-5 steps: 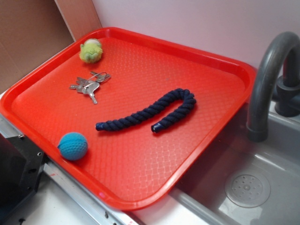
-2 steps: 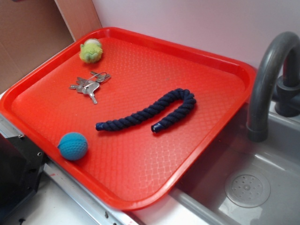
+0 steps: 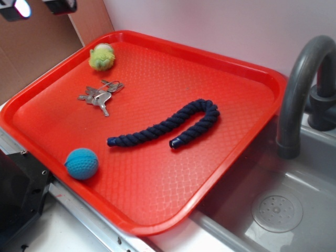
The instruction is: Grab the green animal.
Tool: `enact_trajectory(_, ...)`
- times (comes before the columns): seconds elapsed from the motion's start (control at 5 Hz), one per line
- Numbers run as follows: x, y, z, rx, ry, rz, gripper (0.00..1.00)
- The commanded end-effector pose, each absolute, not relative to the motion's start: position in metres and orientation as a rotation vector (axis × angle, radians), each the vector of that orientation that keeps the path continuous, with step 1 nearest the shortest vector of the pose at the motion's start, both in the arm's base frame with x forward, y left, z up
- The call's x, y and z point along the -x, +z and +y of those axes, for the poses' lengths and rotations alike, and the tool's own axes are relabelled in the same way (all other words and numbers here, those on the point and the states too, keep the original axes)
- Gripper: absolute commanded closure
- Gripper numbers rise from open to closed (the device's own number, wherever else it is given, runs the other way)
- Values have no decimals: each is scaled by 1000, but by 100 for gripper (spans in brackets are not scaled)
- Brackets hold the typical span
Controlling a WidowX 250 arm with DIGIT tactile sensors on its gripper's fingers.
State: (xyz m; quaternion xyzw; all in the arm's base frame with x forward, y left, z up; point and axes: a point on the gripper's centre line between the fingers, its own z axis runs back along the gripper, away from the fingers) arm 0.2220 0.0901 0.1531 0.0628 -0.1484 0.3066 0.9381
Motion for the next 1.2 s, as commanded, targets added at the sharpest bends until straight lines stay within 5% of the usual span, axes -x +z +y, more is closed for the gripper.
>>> enact_trajectory(0.0, -253, 125, 111, -147, 630, -352, 0)
enact_trajectory(0.4, -284, 82, 132, -196, 665, -327, 0)
enact_trajectory(0.8, -315, 34, 146, -82, 619, -235, 0)
enact_trajectory(1.0, -311, 21, 141, -29, 595, -174, 0)
